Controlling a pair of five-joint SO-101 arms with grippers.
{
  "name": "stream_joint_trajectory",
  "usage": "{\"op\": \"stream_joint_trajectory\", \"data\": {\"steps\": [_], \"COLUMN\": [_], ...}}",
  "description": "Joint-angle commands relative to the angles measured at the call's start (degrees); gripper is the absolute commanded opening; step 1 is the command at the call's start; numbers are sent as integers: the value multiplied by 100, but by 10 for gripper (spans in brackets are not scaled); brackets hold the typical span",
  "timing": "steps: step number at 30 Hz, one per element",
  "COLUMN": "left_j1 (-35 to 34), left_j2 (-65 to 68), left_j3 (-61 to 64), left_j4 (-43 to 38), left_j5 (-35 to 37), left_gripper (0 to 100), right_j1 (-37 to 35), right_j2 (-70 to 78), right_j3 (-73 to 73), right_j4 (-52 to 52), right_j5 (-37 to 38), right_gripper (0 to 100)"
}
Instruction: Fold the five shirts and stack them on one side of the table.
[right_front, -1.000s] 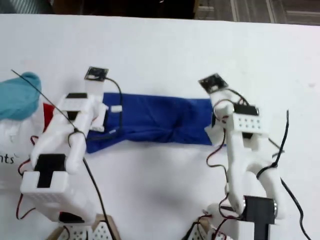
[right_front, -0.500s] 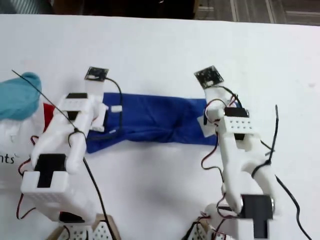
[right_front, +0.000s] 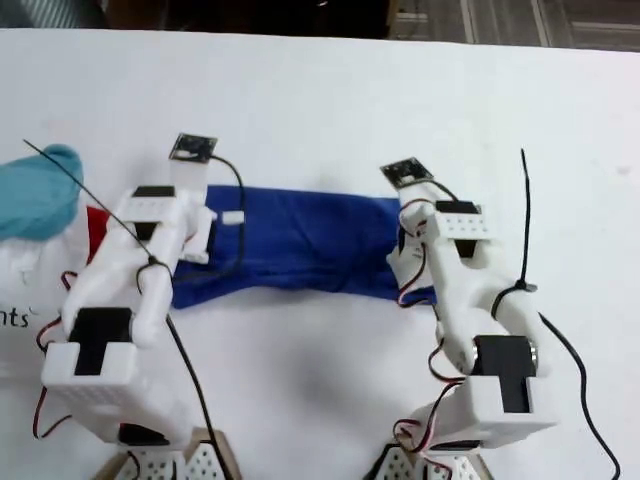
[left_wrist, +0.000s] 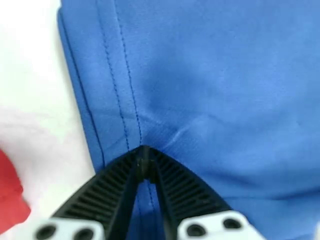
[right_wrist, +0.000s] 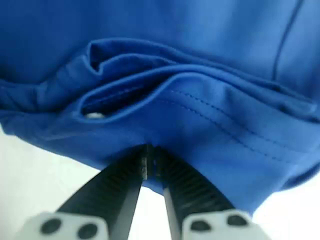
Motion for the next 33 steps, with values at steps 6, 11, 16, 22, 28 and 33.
{"op": "stream_joint_trajectory", "data": {"steps": [6, 11, 16, 22, 28, 33], "left_j1": [-35, -44, 70, 70, -44, -492], "left_j2": [-26, -62, -79, -79, -79, -18], "left_j3": [4, 13, -119, -1226, -2624, -3090], "left_j4": [-123, 176, 905, 2558, 3701, 3771], "left_j5": [44, 62, 70, 44, 53, 440], "left_gripper": [26, 26, 26, 26, 26, 27], "right_j1": [136, 136, 127, 189, 629, 1640], "right_j2": [-22, -813, -2070, -2211, -2220, -2220], "right_j3": [-193, -193, -176, 35, 53, 202], "right_j4": [4, 31, 31, 66, 119, 84], "right_j5": [-53, -79, -88, -88, -88, -88], "right_gripper": [21, 21, 21, 21, 21, 21]}}
